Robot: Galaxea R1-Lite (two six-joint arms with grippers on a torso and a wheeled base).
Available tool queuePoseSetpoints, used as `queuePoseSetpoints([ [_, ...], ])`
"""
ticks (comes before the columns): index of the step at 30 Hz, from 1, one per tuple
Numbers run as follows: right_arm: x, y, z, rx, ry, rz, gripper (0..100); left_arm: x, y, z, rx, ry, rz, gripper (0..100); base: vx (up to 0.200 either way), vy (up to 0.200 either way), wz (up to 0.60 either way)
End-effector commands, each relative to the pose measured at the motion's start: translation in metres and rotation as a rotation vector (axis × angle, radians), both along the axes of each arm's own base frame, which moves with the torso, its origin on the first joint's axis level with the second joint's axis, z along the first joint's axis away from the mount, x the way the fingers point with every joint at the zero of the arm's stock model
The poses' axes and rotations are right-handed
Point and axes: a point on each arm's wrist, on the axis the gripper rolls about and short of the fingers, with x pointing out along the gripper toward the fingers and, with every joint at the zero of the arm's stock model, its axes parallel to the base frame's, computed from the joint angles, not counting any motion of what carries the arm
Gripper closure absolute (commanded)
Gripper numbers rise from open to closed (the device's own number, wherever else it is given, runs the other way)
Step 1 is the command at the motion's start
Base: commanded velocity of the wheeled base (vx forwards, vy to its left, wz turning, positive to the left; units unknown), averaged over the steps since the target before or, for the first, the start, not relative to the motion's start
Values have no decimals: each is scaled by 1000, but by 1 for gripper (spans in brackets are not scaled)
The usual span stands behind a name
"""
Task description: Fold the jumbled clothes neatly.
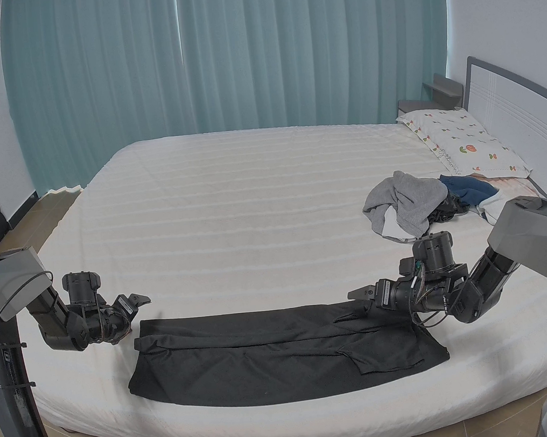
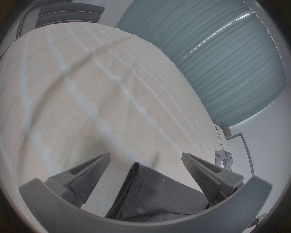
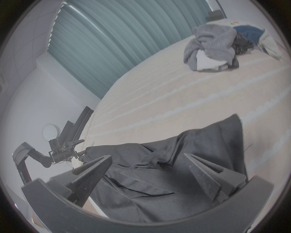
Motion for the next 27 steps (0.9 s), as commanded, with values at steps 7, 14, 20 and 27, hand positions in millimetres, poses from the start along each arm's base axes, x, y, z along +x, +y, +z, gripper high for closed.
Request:
queuePoseSetpoints([
  [7,15,21,-18,-33,124,-16,0,0,0,-1,-1,3,1,0,0,0,0],
  [14,21,37,-24,-34,139,6,0,0,0,-1,-1,3,1,0,0,0,0],
  [20,41,43,-7,93,94,-79,0,0,0,0,0,2,1,0,0,0,0],
  [27,51,47,0,205,104,-164,0,0,0,-1,0,2,1,0,0,0,0],
])
